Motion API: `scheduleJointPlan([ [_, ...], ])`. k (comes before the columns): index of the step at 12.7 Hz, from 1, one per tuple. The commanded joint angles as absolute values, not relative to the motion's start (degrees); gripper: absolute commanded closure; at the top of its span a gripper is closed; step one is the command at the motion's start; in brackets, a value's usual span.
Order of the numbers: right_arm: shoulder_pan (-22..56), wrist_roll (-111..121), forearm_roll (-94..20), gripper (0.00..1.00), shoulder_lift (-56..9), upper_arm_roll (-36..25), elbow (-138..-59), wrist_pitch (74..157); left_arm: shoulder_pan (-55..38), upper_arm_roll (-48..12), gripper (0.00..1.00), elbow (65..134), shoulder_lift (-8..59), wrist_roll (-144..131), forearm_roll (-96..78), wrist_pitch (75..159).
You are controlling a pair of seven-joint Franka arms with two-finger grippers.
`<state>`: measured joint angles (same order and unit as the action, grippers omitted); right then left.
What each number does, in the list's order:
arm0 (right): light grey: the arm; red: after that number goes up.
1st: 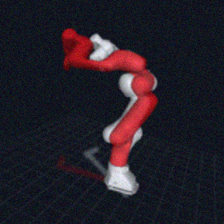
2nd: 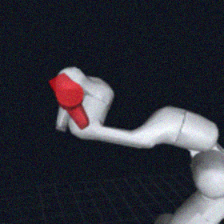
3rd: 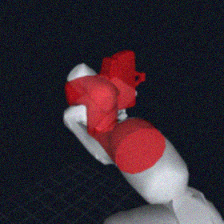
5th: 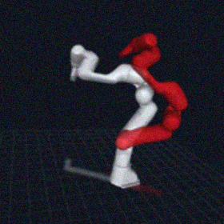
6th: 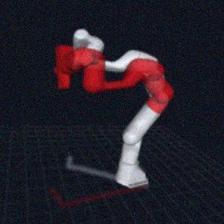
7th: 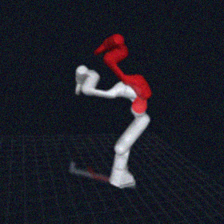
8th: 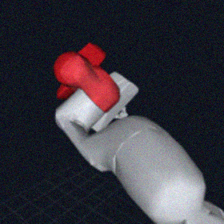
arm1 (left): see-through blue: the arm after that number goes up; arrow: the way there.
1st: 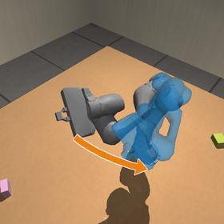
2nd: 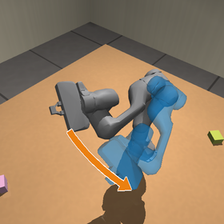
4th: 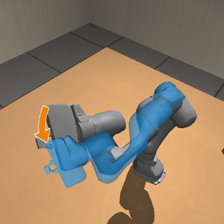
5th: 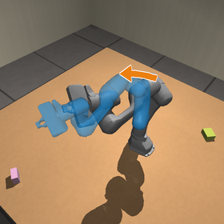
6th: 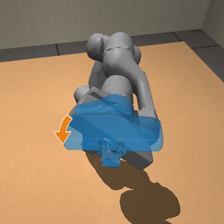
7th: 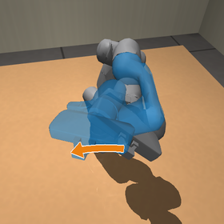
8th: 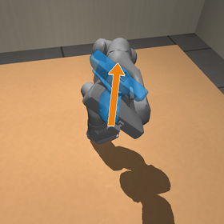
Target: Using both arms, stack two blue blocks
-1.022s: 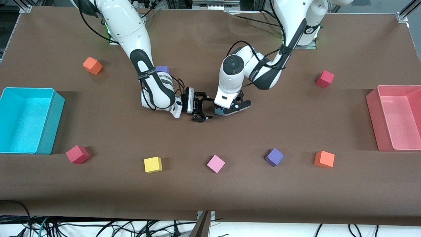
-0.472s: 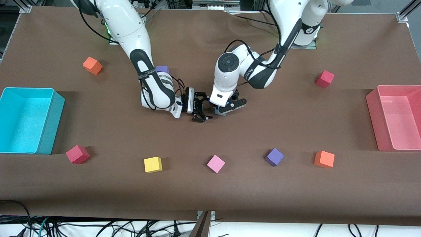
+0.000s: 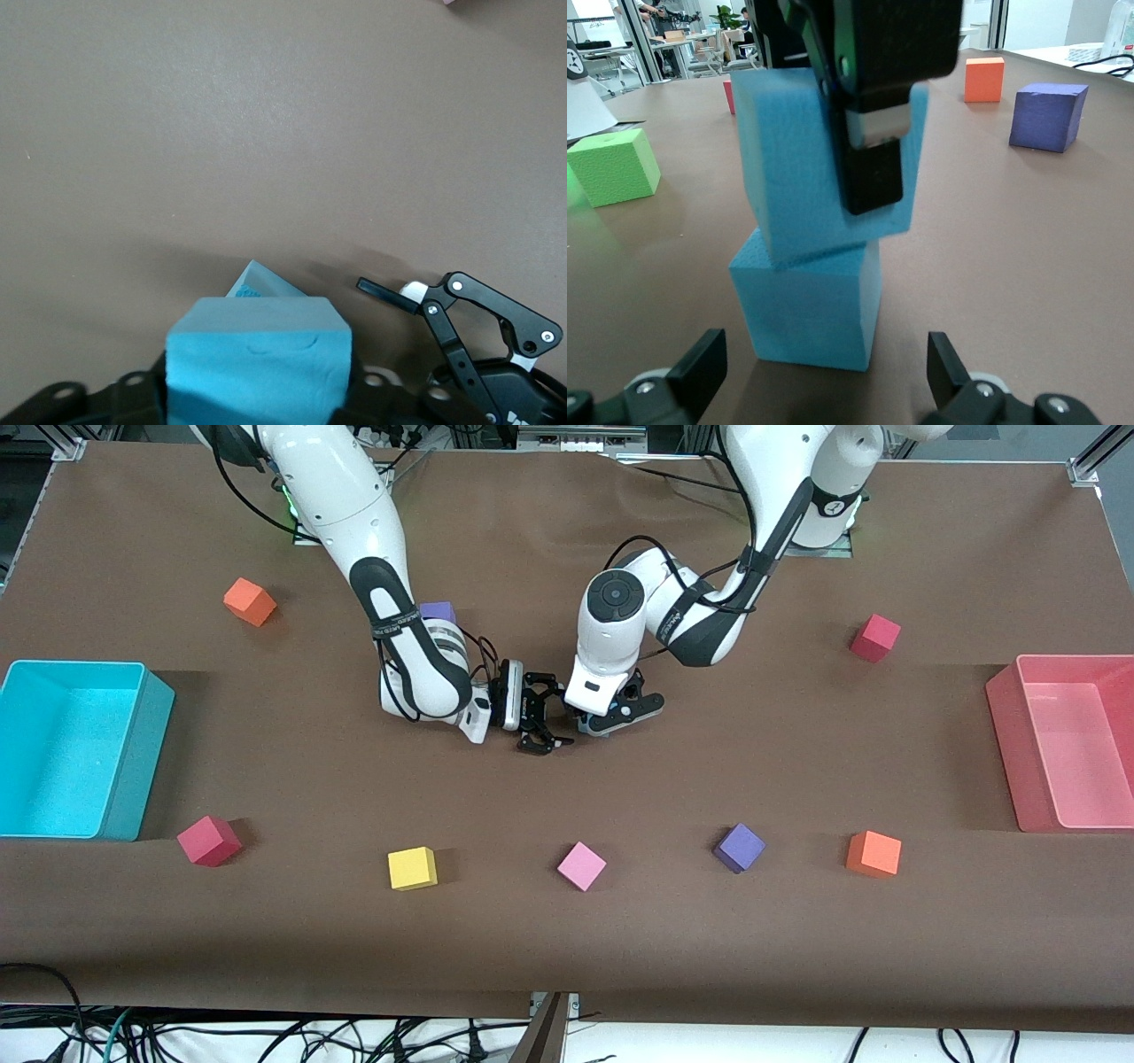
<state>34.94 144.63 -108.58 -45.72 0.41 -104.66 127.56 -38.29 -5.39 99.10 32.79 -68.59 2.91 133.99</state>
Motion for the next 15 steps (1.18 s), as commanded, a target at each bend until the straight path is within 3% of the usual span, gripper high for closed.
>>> scheduleJointPlan([
  [1,34.98,145.63,-109.78,0.00,-44.91,0.44,-105.03,127.79,-38.58,-5.10,0.00,98.17,33.05,-70.14,4.83,133.42],
  [6,35.07,144.76,-109.69,0.00,-44.74,0.44,-105.03,128.14,-38.24,-5.10,0.00,98.09,30.69,-69.88,4.83,131.32],
  [9,34.98,143.71,-109.16,0.00,-44.12,0.44,-104.15,131.91,-37.53,-4.66,0.00,97.04,26.30,-64.02,4.83,124.65],
  [15,35.24,127.66,-94.26,0.00,-40.96,0.26,-102.74,140.79,-29.20,-5.01,0.00,82.99,22.51,-47.23,3.87,96.64],
])
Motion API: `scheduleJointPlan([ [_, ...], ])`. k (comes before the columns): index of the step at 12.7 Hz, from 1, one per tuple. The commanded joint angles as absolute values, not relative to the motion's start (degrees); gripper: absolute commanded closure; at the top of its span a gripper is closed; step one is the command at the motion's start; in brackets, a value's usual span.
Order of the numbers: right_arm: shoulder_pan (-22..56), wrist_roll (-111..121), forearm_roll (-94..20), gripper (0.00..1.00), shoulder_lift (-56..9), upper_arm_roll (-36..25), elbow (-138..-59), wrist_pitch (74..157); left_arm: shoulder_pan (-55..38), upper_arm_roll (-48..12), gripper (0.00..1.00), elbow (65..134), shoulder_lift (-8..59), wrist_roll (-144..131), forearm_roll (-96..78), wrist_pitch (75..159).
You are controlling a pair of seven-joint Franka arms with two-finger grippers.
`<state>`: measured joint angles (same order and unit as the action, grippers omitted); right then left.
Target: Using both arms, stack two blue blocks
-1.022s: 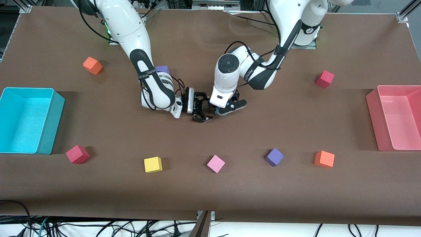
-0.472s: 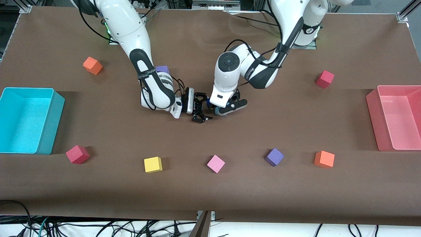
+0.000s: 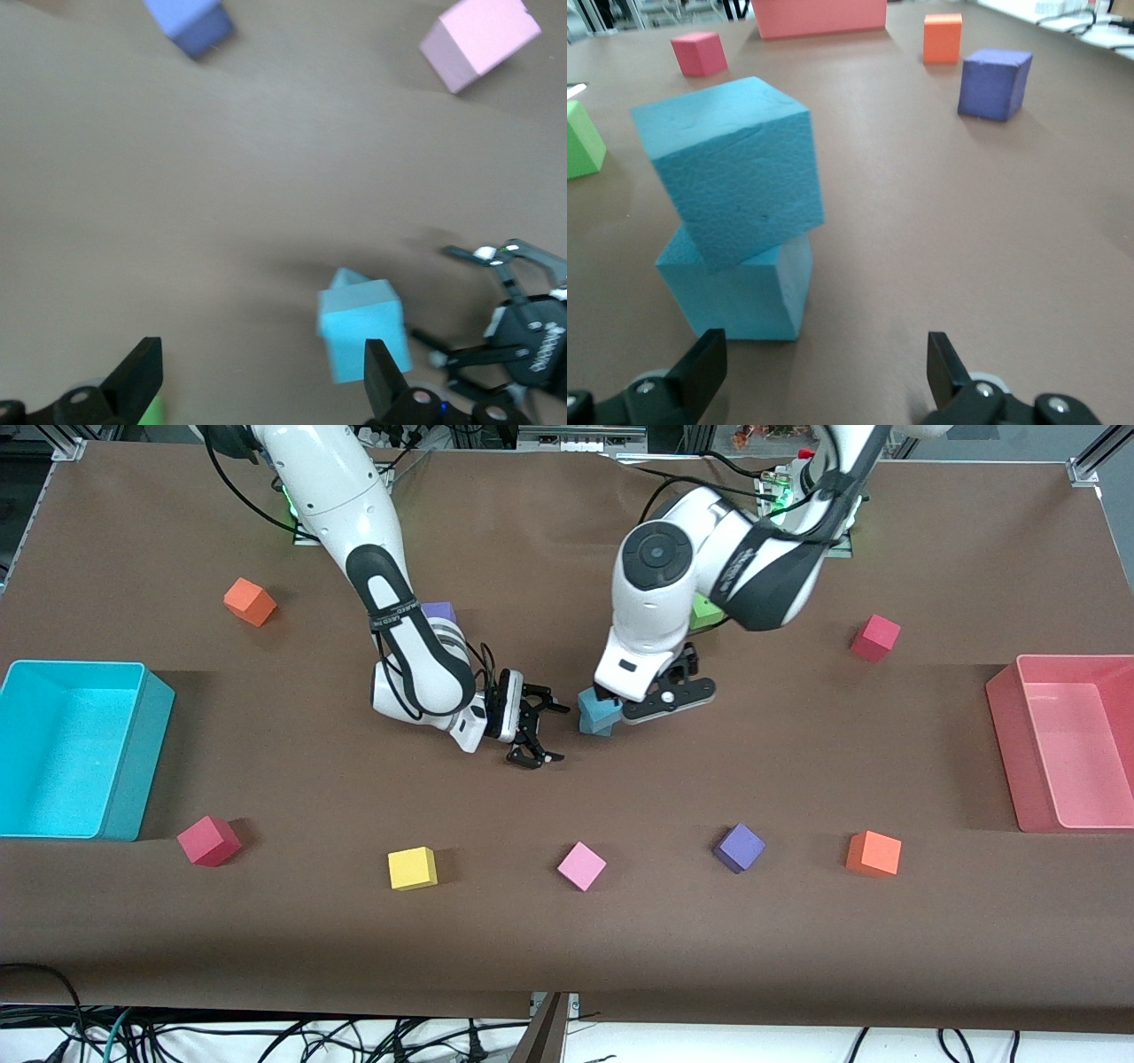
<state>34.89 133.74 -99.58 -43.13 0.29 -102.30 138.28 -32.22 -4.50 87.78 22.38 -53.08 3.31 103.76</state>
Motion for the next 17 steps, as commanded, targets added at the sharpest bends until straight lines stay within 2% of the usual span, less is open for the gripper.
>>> scheduleJointPlan([
  [1,35.16,123.70,-89.61,0.00,-40.00,-0.08,-102.83,140.80,-27.09,-4.92,0.00,80.71,22.41,-44.85,3.87,91.72],
  [3,34.98,115.01,-80.29,0.00,-38.07,-1.40,-103.01,140.63,-23.40,-4.75,0.00,77.27,22.24,-40.20,4.57,84.93],
  [7,34.89,89.20,-59.83,0.00,-34.37,-3.68,-101.26,140.19,-16.89,-4.66,0.00,74.27,19.70,-25.61,4.39,84.38],
  [11,34.54,56.77,-37.32,0.00,-34.27,-7.90,-89.25,127.12,-9.15,-4.31,0.00,75.14,14.78,-10.22,3.52,82.53],
  [13,34.28,40.95,-28.61,0.00,-34.45,-8.17,-85.00,124.03,-8.62,-2.55,0.00,77.60,10.82,-9.15,2.56,82.53],
  [15,32.44,32.55,-26.46,0.00,-34.19,-8.96,-83.77,119.21,-7.12,0.25,0.00,82.41,6.62,-2.76,0.10,85.14],
  [17,28.24,25.35,-25.93,0.00,-32.44,-8.96,-84.63,116.82,-5.55,0.53,0.00,94.42,-1.02,-2.63,0.00,94.87],
])
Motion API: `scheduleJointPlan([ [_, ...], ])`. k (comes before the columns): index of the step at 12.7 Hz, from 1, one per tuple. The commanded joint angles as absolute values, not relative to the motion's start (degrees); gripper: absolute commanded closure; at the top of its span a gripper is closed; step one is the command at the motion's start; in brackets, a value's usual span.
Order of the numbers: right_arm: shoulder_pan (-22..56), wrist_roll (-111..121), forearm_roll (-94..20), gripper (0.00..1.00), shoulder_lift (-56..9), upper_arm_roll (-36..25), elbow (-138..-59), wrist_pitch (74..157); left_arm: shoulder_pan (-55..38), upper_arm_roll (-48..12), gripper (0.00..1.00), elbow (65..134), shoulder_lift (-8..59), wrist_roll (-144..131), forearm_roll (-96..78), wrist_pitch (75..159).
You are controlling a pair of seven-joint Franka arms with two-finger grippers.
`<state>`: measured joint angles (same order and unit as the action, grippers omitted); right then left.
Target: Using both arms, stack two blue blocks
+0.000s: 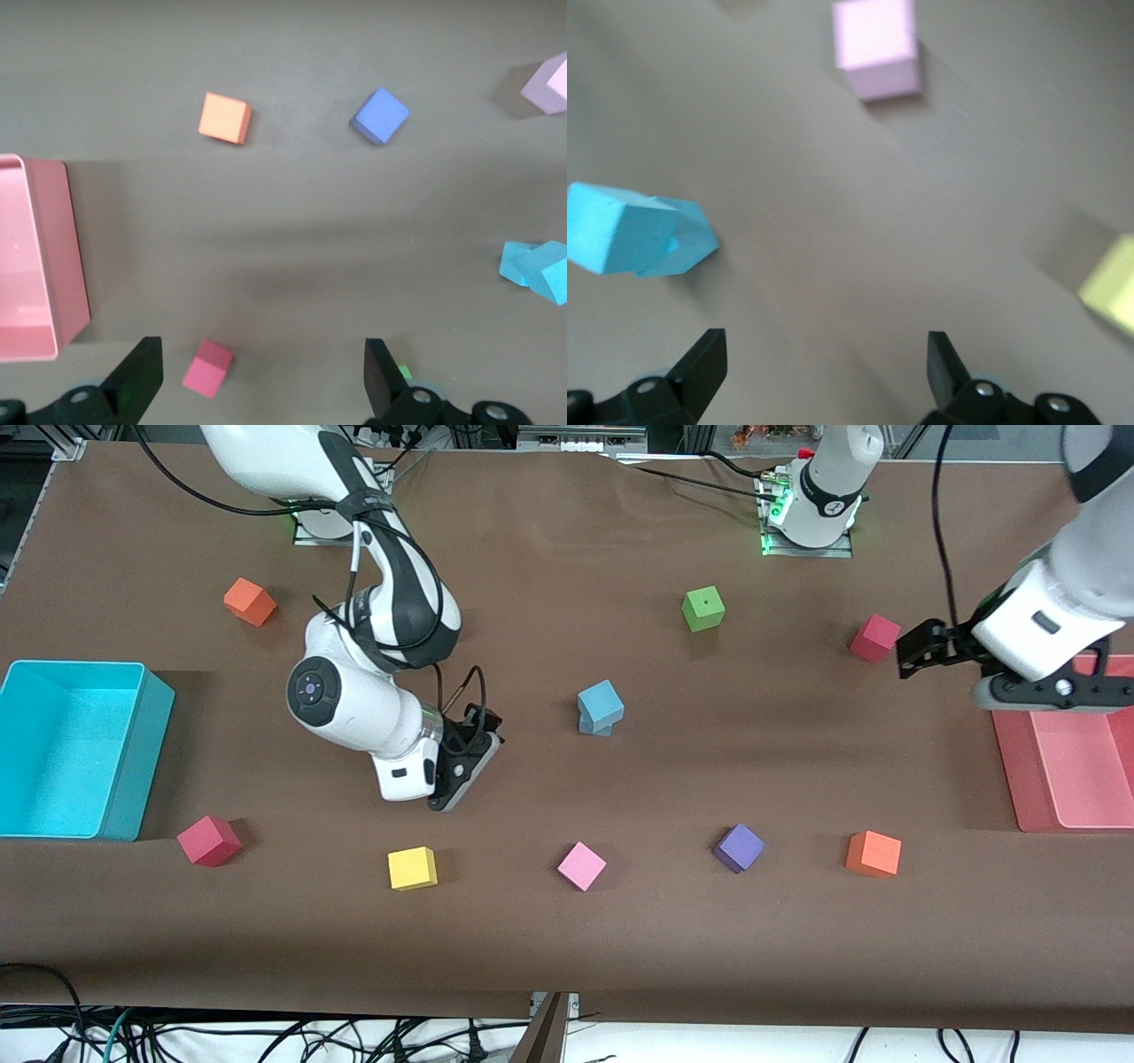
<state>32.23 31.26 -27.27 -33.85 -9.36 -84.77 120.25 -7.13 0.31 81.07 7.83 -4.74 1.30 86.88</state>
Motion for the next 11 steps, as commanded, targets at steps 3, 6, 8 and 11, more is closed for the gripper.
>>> scheduleJointPlan([
  [3,20.59,25.92,-18.66,0.00,-30.07,-9.14,-85.68,113.65,-3.69,-0.26,0.00,100.37,-3.95,-2.72,0.79,98.88],
  [6,13.74,26.01,-12.06,0.00,-27.08,-9.05,-86.75,117.13,-2.03,-1.05,0.00,99.58,-3.34,-2.99,0.88,97.38],
  [8,10.03,26.02,-11.17,0.00,-23.49,-9.14,-88.93,118.04,-1.93,-2.11,0.00,98.88,-3.08,-2.99,0.88,97.21],
  [11,4.84,25.49,-6.62,0.00,-18.21,-9.14,-90.79,117.95,0.08,-2.37,0.00,93.27,2.27,-2.81,0.79,95.10],
])
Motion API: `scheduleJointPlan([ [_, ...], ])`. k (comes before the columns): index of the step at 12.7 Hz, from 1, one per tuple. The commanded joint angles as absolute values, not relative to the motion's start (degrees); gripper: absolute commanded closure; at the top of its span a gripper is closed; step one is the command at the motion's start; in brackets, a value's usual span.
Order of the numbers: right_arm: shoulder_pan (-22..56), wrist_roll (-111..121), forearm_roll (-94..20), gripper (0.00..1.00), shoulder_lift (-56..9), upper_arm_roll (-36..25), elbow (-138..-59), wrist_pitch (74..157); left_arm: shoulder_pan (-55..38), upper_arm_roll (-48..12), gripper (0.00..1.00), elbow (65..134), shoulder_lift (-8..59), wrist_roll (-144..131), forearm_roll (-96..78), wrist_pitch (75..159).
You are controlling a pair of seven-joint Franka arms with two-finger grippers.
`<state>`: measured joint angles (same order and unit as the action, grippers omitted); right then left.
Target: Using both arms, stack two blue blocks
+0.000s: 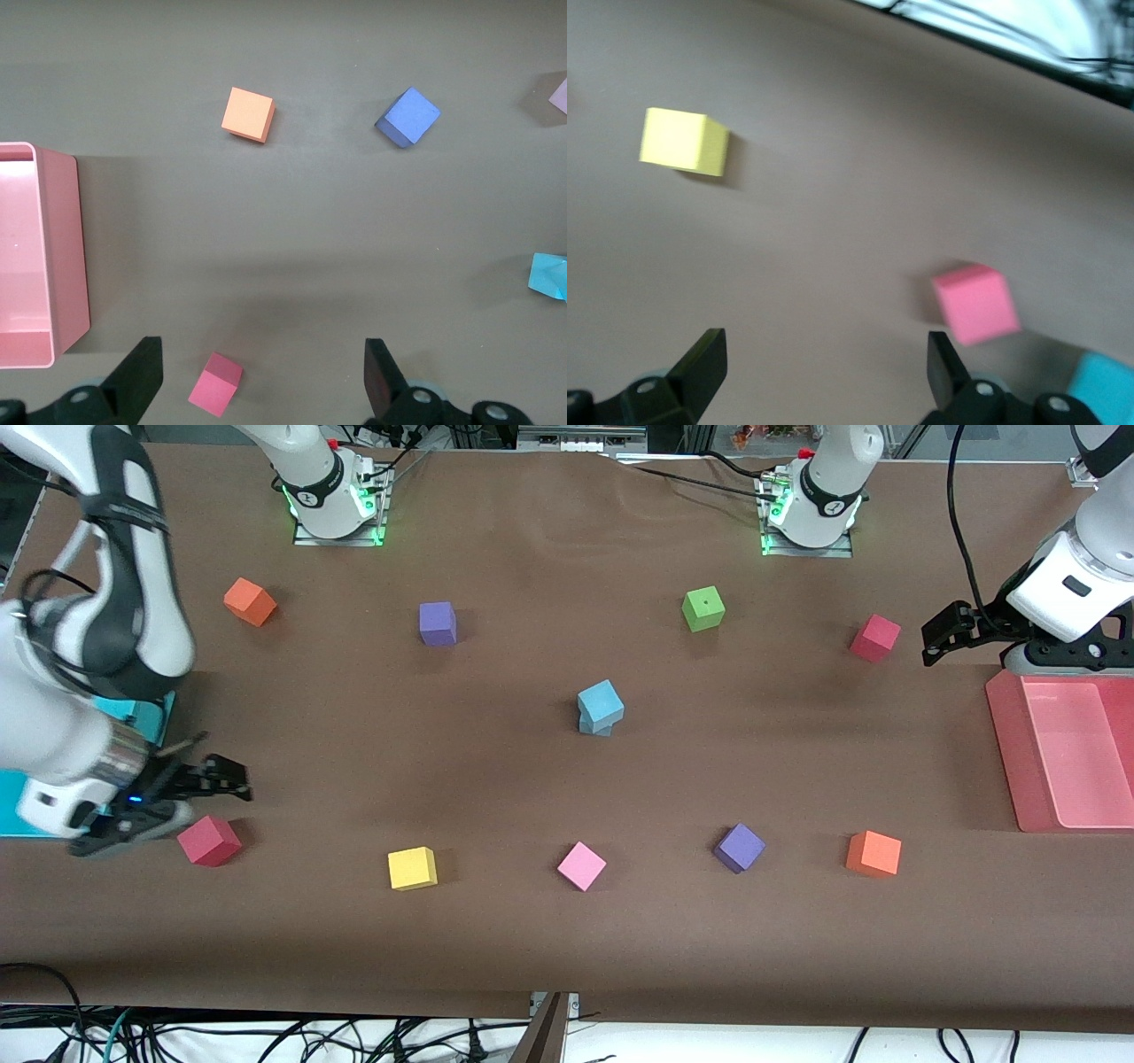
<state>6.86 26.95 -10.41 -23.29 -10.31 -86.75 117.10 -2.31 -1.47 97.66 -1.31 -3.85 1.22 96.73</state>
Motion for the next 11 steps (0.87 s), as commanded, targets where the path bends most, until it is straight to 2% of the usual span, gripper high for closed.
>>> scheduleJointPlan([
  [1,4.05,25.23,-4.33,0.00,-16.71,-9.14,-91.57,116.82,0.35,-2.37,0.00,93.25,2.29,-2.73,0.79,95.18],
  [5,3.08,7.76,-4.04,0.00,-14.24,-8.53,-93.25,110.76,0.35,-4.21,0.00,93.25,1.50,-2.99,0.97,95.19],
  [9,2.29,7.21,-3.87,0.00,-7.23,-7.29,-99.47,108.54,0.18,-4.31,0.00,94.74,-0.35,-2.90,0.97,95.19],
  [11,2.02,7.29,-3.43,0.00,-6.15,-7.29,-99.33,108.55,0.26,-4.13,0.00,96.41,-0.79,-2.64,0.97,95.45],
])
